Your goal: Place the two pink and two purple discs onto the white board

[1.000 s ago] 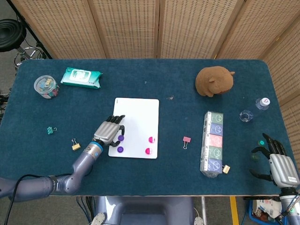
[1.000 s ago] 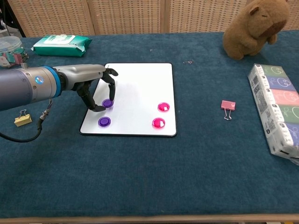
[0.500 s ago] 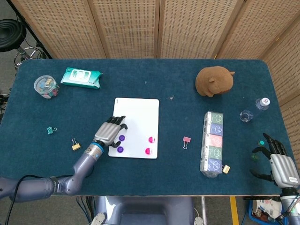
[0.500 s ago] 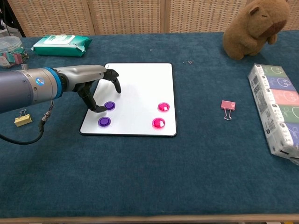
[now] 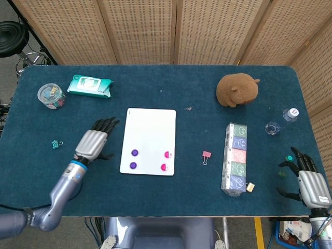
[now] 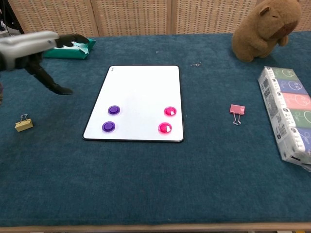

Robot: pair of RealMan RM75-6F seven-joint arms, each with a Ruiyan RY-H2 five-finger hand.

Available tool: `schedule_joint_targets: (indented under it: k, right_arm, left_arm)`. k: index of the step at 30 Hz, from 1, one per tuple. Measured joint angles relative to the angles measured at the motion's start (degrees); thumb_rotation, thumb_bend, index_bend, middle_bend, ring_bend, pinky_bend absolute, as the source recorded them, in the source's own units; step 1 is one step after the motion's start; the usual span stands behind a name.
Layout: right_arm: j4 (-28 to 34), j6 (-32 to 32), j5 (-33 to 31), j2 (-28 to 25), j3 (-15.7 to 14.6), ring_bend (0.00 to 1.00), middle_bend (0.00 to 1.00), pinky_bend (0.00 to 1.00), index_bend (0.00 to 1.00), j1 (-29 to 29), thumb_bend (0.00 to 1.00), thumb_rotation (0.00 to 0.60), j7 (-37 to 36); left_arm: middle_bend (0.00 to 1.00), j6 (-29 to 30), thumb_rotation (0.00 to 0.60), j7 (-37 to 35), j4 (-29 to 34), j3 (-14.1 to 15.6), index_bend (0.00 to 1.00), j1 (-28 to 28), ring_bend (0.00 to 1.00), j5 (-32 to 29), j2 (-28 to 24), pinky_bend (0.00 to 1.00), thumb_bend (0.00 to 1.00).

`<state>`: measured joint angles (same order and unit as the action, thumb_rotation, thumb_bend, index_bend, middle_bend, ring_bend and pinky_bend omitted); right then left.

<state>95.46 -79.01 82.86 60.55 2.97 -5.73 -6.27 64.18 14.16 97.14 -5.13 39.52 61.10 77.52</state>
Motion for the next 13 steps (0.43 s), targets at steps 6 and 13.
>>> schedule_joint_targets:
  k: [6,13]
  right_arm:
    - [-0.7,-2.7,0.4,1.4,0.5,0.0,0.0,0.0,0.0,0.6,0.04,0.6,3.4]
    - [-1.4,-6.2,1.4,2.4,1.1,0.0,0.0,0.0,0.0,1.5,0.0,0.6,5.2]
  left_arm:
    - [0.0,14.8,0.6,-7.6,2.5,5.6,0.0,-12.8,0.0,10.5,-7.3,0.0,0.0]
    - [0.0,25.3,0.6,-14.4,1.0,10.9,0.0,-25.5,0.0,14.8,-11.4,0.0,0.0]
